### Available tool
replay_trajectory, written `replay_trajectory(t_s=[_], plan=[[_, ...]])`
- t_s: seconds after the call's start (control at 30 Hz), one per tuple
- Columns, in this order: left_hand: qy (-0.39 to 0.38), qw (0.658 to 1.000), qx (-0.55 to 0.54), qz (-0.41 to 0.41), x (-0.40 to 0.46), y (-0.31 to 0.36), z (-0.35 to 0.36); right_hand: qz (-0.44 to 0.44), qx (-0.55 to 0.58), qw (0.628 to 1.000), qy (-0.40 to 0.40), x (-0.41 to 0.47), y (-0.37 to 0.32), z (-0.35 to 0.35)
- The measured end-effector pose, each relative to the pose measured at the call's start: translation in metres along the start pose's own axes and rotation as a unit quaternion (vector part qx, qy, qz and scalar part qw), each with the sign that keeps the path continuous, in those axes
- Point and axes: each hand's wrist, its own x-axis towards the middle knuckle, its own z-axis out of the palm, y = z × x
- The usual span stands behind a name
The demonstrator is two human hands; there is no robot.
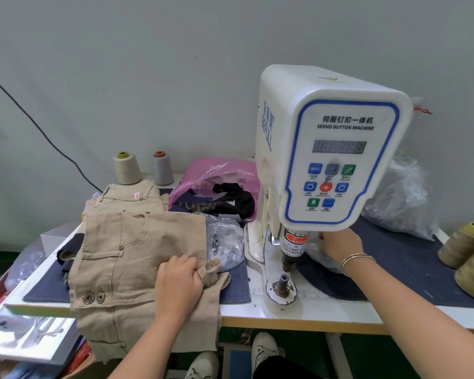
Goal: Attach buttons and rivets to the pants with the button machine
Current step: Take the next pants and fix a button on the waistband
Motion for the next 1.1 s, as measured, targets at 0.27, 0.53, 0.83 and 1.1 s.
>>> replay_trajectory(t_s=[0.27,0.53,0.83,1.1], plan=[[0.008,1.000,-0.003,-0.001,0.000,0.000,0.001,-0.028,0.024,0.997,0.062,-0.020,0.021,0.001],[0.001,1.000,0.007,0.001,0.000,0.000,0.001,0.107,0.513,0.850,0.052,-0.064,0.008,-0.008],[-0.005,1.000,0.006,0.001,0.000,0.002,-0.002,0.086,0.570,0.810,-0.106,-0.097,-0.024,0.006],[0.007,1.000,0.006,0.007,0.000,0.000,0.001,0.162,0.766,0.591,-0.195,-0.111,-0.033,0.004]])
